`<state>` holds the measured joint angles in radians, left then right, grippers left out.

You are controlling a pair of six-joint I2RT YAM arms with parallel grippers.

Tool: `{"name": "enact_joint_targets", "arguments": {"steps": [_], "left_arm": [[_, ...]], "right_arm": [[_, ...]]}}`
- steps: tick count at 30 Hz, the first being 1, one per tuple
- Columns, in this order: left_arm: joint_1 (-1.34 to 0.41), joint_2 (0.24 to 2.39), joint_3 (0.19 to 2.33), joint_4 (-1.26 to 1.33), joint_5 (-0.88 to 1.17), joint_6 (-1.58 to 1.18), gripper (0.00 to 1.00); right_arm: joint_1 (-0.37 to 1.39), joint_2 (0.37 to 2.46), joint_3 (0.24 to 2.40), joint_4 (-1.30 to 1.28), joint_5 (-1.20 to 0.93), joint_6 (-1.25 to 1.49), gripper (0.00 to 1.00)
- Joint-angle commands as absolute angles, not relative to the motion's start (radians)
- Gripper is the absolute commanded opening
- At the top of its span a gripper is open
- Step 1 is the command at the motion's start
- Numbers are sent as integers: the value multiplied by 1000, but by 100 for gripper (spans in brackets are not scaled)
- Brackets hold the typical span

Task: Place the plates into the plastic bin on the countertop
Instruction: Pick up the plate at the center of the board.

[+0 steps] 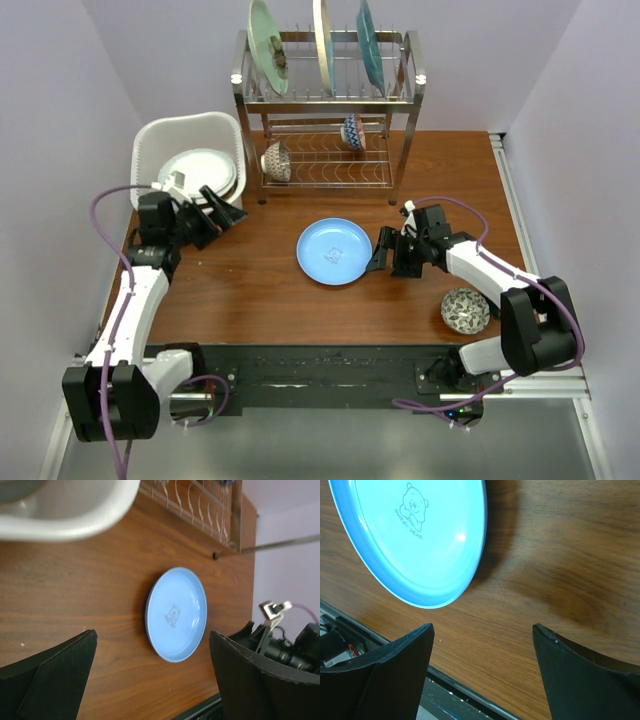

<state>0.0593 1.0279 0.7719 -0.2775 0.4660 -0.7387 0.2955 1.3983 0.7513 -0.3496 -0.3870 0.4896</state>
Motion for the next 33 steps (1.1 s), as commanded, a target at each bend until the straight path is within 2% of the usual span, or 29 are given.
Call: {"name": "enact_joint_targets", "arguments": {"steps": [1,9,15,24,29,33], "left_arm": [[-75,1029,720,-219,422,-744,98],[-329,1169,667,-84,307,-845,97],[-466,1343,755,-101,207,-831,92],[-517,1514,779,-41,199,-842,75],[-518,1543,776,-15,202,-857,69],[-518,1577,802,26,209,-862,61]], "right_arm": [[298,1371,761,-350,-403,508,83],[298,1371,762,-353,-403,505,83],[298,1376,762,-356,-408,502,83],[296,1388,767,-365,-410,485,84],[298,1391,767,-362,-411,483,84],[298,1394,765,-364,-410,482,84]]}}
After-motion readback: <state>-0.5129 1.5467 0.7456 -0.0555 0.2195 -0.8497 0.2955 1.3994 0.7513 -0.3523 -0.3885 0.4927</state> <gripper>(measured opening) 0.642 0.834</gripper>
